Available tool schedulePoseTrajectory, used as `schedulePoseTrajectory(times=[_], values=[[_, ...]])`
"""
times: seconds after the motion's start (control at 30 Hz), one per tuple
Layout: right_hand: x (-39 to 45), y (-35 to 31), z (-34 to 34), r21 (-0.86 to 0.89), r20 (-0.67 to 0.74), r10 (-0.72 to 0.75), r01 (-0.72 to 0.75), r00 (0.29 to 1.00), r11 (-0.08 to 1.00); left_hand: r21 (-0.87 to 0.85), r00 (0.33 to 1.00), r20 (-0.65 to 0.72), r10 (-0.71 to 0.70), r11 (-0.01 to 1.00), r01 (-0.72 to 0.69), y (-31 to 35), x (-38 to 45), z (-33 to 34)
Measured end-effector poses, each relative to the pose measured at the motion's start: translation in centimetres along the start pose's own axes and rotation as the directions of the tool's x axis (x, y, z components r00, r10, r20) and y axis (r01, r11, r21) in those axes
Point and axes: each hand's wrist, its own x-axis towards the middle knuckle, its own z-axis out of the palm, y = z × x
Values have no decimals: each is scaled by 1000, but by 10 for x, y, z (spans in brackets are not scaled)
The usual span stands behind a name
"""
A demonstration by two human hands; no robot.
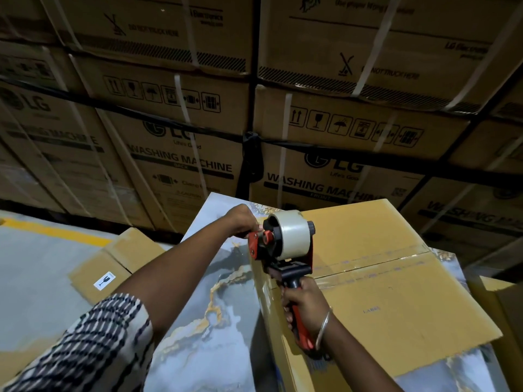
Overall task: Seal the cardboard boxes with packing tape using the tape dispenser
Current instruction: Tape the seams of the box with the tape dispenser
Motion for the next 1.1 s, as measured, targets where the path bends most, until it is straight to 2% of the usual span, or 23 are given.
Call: schedulePoseTrajectory(times=[0.07,0.13,0.33,0.47,1.1], values=[[2,-1,5,14,-27,5,-5,1000,1000,72,995,-100,32,997,-25,1,12,0],[3,-2,8,20,-35,9,-8,999,1000,56,982,-177,65,997,-56,1,23,-5],[12,-12,17,18,-76,12,-10,997,1000,-21,972,-217,85,996,-92,-4,40,1],[15,-18,21,4,-84,33,-33,996,999,35,956,-267,119,993,-114,-5,43,5],[26,-14,26,-7,-101,100,-101,990,995,-21,984,-175,33,999,-38,-12,54,1]])
